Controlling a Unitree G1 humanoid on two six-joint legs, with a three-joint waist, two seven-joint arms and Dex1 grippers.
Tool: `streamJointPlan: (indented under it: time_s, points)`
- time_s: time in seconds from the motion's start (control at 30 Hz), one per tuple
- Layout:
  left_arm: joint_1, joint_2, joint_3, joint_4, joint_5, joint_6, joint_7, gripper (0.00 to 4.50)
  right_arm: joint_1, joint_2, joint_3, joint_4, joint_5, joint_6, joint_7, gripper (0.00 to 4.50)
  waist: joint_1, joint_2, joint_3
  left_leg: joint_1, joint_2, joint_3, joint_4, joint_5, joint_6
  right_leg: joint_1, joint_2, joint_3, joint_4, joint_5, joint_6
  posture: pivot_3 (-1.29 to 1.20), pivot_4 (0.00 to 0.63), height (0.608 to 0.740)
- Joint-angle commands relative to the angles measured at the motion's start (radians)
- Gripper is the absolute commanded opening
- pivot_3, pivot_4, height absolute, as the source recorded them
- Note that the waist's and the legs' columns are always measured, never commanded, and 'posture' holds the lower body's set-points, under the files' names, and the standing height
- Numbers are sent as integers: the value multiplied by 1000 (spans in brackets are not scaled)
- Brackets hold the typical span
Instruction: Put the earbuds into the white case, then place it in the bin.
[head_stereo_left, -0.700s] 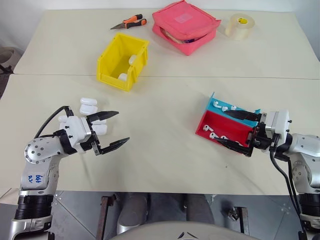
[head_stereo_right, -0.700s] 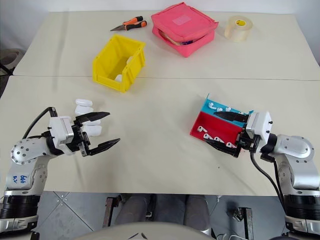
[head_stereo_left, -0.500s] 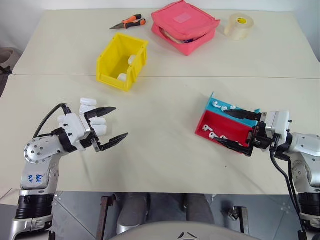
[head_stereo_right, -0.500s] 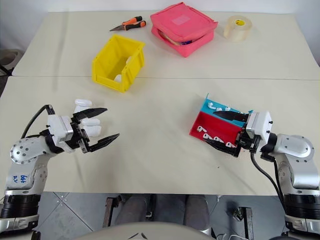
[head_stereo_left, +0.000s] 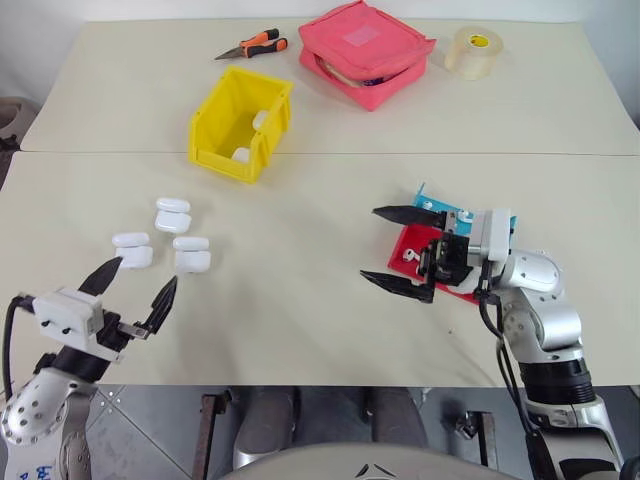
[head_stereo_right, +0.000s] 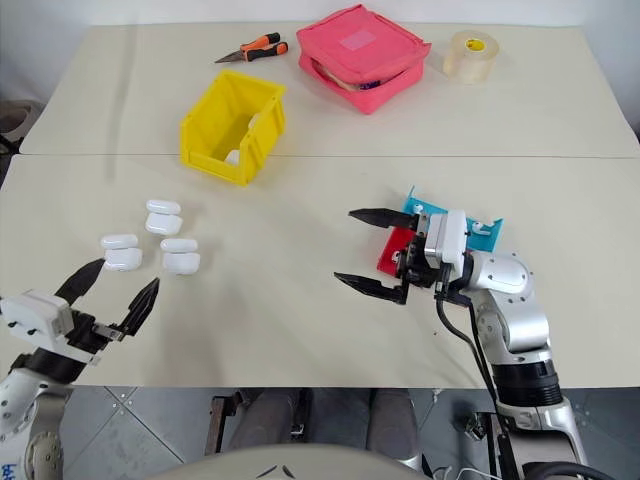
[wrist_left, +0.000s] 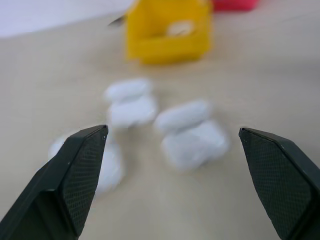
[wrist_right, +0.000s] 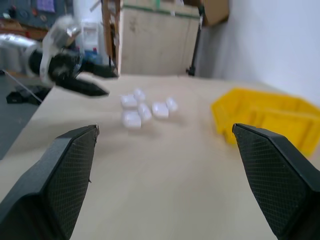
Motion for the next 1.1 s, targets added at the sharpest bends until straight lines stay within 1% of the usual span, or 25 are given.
streamJointPlan:
  time_s: [0.03, 0.17, 0.23, 0.3, 0.4, 0.5, 0.57, 0.63, 0.7, 0.77, 0.8, 0.9, 1.1]
  points:
    - [46, -19, 36, -83, -2, 95, 86, 4471, -23, 27, 7, -14, -3, -44, -4, 4500, 4, 0, 0, 0, 0, 0, 0, 0, 0, 0, 0, 0, 0, 0, 0, 0, 150, 740]
    - [46, -22, 11, -184, -55, 193, 120, 4471, -29, 22, 14, -4, -2, -45, 10, 4500, 12, -1, 0, 0, 0, 0, 0, 0, 0, 0, 0, 0, 0, 0, 0, 0, 150, 740]
    - [42, -13, 0, -239, -79, 263, 141, 4471, -30, 9, 12, 6, 0, -35, 23, 4500, 9, -1, 0, 0, 0, -1, 0, 0, 0, 0, 0, 0, 0, 0, -1, 0, 150, 740]
    - [24, 2, -9, -305, -115, 371, 189, 4471, -31, -8, 6, 15, 8, -17, 36, 4500, 8, -1, 0, 0, 0, -1, 0, 0, 0, 0, 0, 0, 0, 0, -1, 0, 150, 740]
    - [-47, 38, -34, -423, -189, 646, 331, 4471, -22, -46, 5, 13, 35, 40, 61, 4500, 9, -1, 0, 0, 0, -1, 0, 0, 0, -1, 0, 0, 1, 0, -1, 0, 150, 740]
    - [-142, 63, -45, -485, -243, 895, 451, 4471, -14, -63, 12, 1, 47, 73, 74, 4500, 8, -1, 0, 0, 0, 0, 0, 0, 0, -1, 0, 1, 3, 0, -1, 0, 150, 740]
    - [-224, 55, -35, -503, -283, 1042, 522, 4471, -14, -64, 13, -4, 50, 87, 76, 4500, 8, -1, 0, 0, 0, 0, 0, 0, 0, -1, 0, 1, 3, 0, -2, 0, 150, 740]
    - [-325, 26, -25, -507, -308, 1197, 587, 4471, -15, -64, 12, -8, 50, 95, 75, 4500, 8, -1, 0, 0, -1, 0, 0, 0, -1, -2, 0, 1, 4, 0, -2, 0, 150, 740]
    - [-442, -9, -15, -502, -291, 1383, 630, 4471, -15, -62, 11, -16, 50, 103, 71, 4500, 8, -1, -1, 0, -1, 0, 0, 0, -1, -3, 1, 2, 5, 0, -2, 0, 150, 740]
    - [-542, -44, -6, -493, -257, 1520, 658, 4471, -13, -62, 9, -25, 51, 111, 66, 4500, 8, -1, -1, 0, -1, 0, 0, 0, -1, -3, 1, 2, 5, 0, -2, 0, 150, 740]
    - [-575, -54, -8, -476, -255, 1549, 678, 4471, -10, -62, 6, -31, 51, 115, 60, 4500, 8, -1, -1, 0, -1, 0, 0, 0, -1, -3, 1, 2, 5, 0, -2, 0, 150, 740]
    - [-623, -58, -30, -430, -261, 1561, 717, 4471, 2, -62, 2, -51, 51, 125, 44, 4500, 3, -2, -1, 0, -1, 0, 0, 1, -2, -3, 1, 2, 5, 0, -2, 0, 150, 740]
    - [-678, -61, -46, -372, -259, 1561, 776, 4471, 24, -63, -5, -89, 52, 137, 14, 4500, 3, -2, -1, -1, -1, 0, 0, 1, -2, -4, 1, 3, 5, 0, -2, 0, 150, 740]
